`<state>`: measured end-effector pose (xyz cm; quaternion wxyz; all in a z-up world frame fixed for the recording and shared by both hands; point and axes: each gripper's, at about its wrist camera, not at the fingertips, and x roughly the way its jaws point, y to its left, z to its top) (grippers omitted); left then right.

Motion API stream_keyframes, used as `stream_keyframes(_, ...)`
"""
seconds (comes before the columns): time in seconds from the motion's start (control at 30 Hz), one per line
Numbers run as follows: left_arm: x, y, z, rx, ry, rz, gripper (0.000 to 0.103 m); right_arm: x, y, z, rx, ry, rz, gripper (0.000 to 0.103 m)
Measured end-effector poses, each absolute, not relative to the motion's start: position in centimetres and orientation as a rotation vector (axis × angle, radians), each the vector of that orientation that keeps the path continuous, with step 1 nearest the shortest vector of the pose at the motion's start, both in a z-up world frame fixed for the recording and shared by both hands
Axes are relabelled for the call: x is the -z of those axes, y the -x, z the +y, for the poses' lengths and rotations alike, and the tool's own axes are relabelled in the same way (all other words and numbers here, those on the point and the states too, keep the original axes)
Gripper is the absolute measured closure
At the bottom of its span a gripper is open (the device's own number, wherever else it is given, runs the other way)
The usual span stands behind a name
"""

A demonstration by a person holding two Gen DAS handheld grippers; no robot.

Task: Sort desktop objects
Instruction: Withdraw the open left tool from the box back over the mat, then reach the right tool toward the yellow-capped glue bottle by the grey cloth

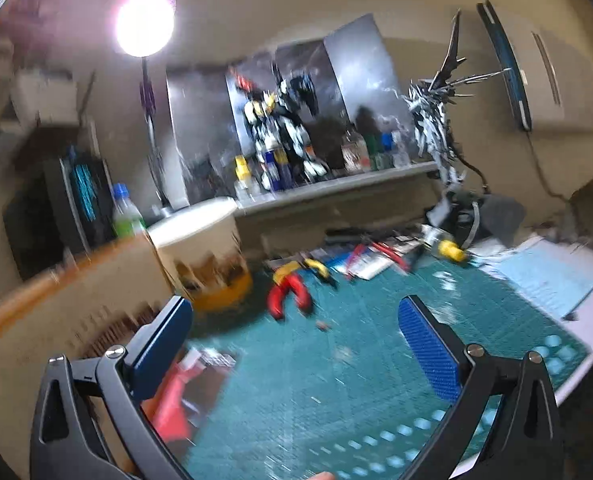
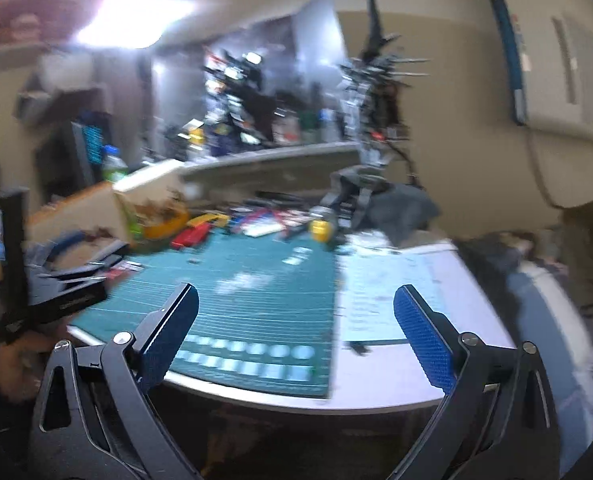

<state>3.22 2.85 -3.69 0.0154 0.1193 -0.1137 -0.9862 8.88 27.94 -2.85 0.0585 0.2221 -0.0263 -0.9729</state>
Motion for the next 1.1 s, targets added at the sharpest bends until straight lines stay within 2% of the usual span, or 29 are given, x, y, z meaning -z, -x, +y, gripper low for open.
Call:
stream_keyframes(0.13, 3.3, -2.9, 1.5, 3.097, -0.403, -0.240, 0.000, 2.7, -7.9, 27.5, 2.972, -0.682, -0.093, 0.005)
stream_keyframes(0.27, 3.5, -2.7, 0.9, 3.097, -0.420, -0.214, 0.000, 2.6, -7.4, 26.8, 2.970, -0.649, -0.071, 0.006)
stream_keyframes(0.5, 3.4, -2.1, -0.2, 3.084, -0.444, -0.167, 0.000, 3.2, -4.3, 25.9, 2.926, -0.643, 0.008, 0.030)
stream_keyframes(0.6, 3.2, -1.7, -0.6, 3.070, -0.448, -0.161, 0.000, 3.1, -1.3, 26.0, 2.907, -0.660, 0.023, 0.037)
stream_keyframes(0.7, 3.0, -1.5, -0.9, 3.059, -0.447, -0.153, 0.000, 2.6, 2.8, 25.9, 2.878, -0.700, 0.016, 0.038)
stream_keyframes(0.83, 2.8, -1.3, -1.3, 3.050, -0.442, -0.149, 0.000, 2.5, 8.2, 25.0, 2.867, -0.799, 0.058, 0.046)
stream_keyframes(1.0, 2.8, -0.7, -1.8, 3.049, -0.454, -0.135, 0.000, 4.8, 14.8, 23.8, 2.834, -0.981, 0.072, 0.049)
stream_keyframes(1.07, 2.9, -0.6, -2.0, 3.052, -0.460, -0.128, 0.000, 6.2, 16.5, 23.9, 2.819, -1.055, 0.074, 0.055)
stream_keyframes(1.1, 2.9, -0.5, -2.1, 3.054, -0.459, -0.127, 0.000, 6.8, 17.1, 23.8, 2.813, -1.092, 0.077, 0.061)
